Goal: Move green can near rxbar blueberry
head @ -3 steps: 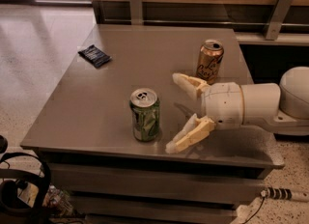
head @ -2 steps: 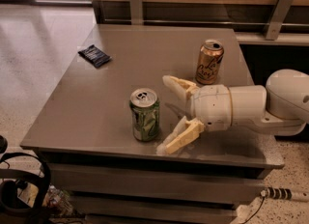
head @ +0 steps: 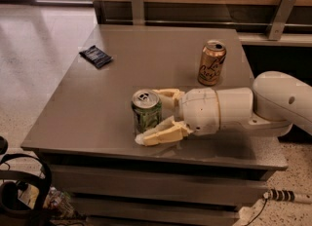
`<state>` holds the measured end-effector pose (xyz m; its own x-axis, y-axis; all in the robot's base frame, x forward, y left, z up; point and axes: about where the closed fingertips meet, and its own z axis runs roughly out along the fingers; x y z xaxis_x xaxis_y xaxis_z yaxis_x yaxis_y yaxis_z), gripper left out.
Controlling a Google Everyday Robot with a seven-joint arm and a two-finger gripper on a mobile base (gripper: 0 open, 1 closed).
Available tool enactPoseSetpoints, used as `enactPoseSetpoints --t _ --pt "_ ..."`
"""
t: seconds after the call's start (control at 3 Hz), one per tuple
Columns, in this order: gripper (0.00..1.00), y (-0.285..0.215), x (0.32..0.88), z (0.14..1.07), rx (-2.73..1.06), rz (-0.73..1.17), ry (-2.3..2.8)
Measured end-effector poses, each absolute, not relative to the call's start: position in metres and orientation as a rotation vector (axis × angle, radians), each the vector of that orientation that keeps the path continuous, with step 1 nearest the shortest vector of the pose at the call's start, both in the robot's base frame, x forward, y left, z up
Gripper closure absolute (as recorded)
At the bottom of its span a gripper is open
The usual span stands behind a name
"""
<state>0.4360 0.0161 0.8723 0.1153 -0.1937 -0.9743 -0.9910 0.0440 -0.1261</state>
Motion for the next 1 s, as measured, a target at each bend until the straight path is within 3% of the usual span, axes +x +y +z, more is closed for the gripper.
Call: enactPoseSetpoints --t 0.67,1.0 --pt "0.93 0.0205 0.4341 0.8743 -1.37 0.983 1.275" --pt "1.0 0.0237 0.4363 0.8763 -1.373 0.987 1.273"
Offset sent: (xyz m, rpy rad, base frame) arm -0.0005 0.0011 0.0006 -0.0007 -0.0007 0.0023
